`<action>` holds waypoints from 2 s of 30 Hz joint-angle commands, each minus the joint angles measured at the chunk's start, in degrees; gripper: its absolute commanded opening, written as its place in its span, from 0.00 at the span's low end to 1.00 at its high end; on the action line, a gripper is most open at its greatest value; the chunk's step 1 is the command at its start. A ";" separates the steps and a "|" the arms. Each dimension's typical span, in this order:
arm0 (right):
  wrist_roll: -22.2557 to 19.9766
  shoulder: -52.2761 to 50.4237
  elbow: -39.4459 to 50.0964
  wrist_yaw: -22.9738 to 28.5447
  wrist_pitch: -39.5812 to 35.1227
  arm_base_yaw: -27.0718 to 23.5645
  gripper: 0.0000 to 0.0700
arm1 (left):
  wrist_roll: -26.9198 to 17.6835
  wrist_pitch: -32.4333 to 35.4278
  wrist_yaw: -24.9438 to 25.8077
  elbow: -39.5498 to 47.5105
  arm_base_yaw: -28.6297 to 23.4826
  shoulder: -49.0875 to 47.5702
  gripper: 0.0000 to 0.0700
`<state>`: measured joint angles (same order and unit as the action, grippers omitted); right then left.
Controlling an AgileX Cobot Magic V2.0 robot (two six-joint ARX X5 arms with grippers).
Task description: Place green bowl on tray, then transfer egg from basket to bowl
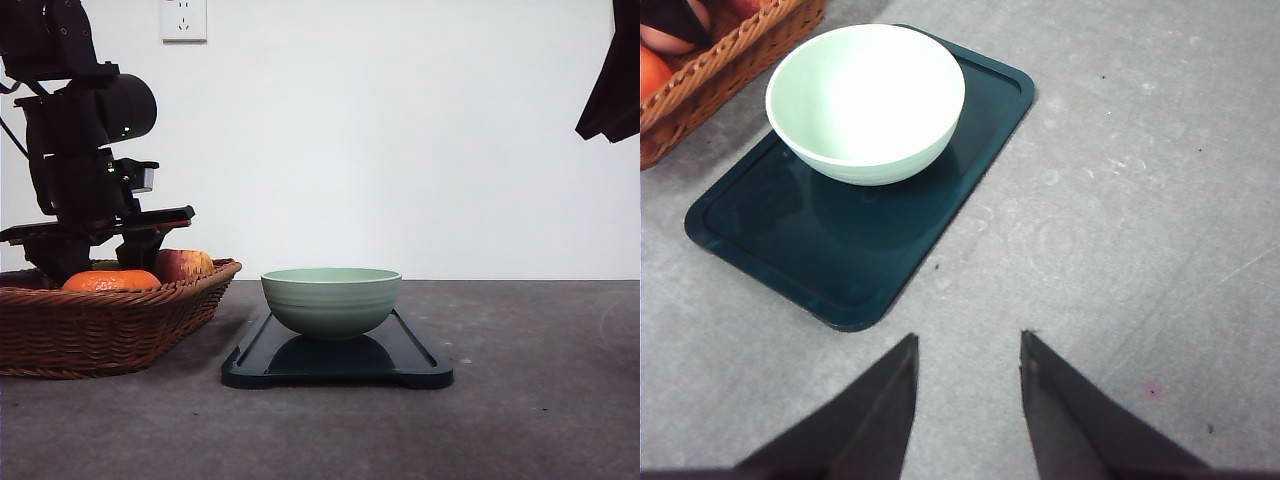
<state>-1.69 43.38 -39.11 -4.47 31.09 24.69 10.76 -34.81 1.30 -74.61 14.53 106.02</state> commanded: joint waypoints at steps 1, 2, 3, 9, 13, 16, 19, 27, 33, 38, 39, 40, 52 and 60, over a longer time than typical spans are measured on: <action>0.27 0.37 -0.31 0.05 -0.17 0.24 0.28 | 0.69 0.27 -0.33 -1.22 0.06 1.21 0.37; 0.40 0.37 -0.31 0.04 -0.17 0.24 0.28 | 0.68 0.26 -0.33 -1.22 0.06 1.19 0.37; 0.65 0.37 -0.31 0.04 -0.15 0.24 0.28 | 0.68 0.24 -0.33 -1.22 0.06 1.16 0.37; 1.27 0.37 -0.31 0.04 -0.15 0.24 0.28 | 0.30 -0.20 -0.33 -1.64 0.06 0.26 0.39; 1.23 0.37 -0.31 0.07 -0.17 0.24 0.28 | 0.18 0.16 -0.33 -1.64 0.06 -2.64 0.38; 1.22 0.37 -0.31 0.05 -0.17 0.24 0.28 | -0.13 0.02 -0.33 -1.64 0.06 -5.85 0.38; 1.22 0.37 -0.31 0.04 -0.17 0.24 0.28 | -0.21 -0.27 -0.27 -1.64 0.14 -9.54 0.38; 1.22 0.37 -0.31 0.04 -0.20 0.24 0.28 | -0.17 3.64 6.65 -1.64 3.44 -15.78 0.38; 1.20 0.37 -0.31 0.04 -0.22 0.24 0.28 | -0.79 9.28 8.17 -1.64 9.66 -15.20 0.38; 1.19 0.37 -0.31 0.04 -0.21 0.24 0.28 | -4.66 14.36 7.61 -1.64 15.06 -13.52 0.38; 1.20 0.37 -0.31 0.04 -0.20 0.24 0.28 | -5.73 15.10 7.25 -1.64 16.03 -12.95 0.38; 1.20 0.37 -0.31 0.04 -0.20 0.24 0.28 | -6.84 15.83 6.97 -1.64 16.91 -12.20 0.38; 1.20 0.37 -0.31 0.00 -0.13 0.24 0.28 | -9.92 24.64 4.50 -1.64 21.57 -1.53 0.38; 1.20 0.35 -0.31 0.00 -0.13 0.24 0.28 | -9.83 26.26 4.48 -1.64 22.50 3.05 0.38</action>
<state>-1.10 43.38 -39.11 -4.47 31.11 24.69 1.49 -9.19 5.90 -74.94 36.43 107.82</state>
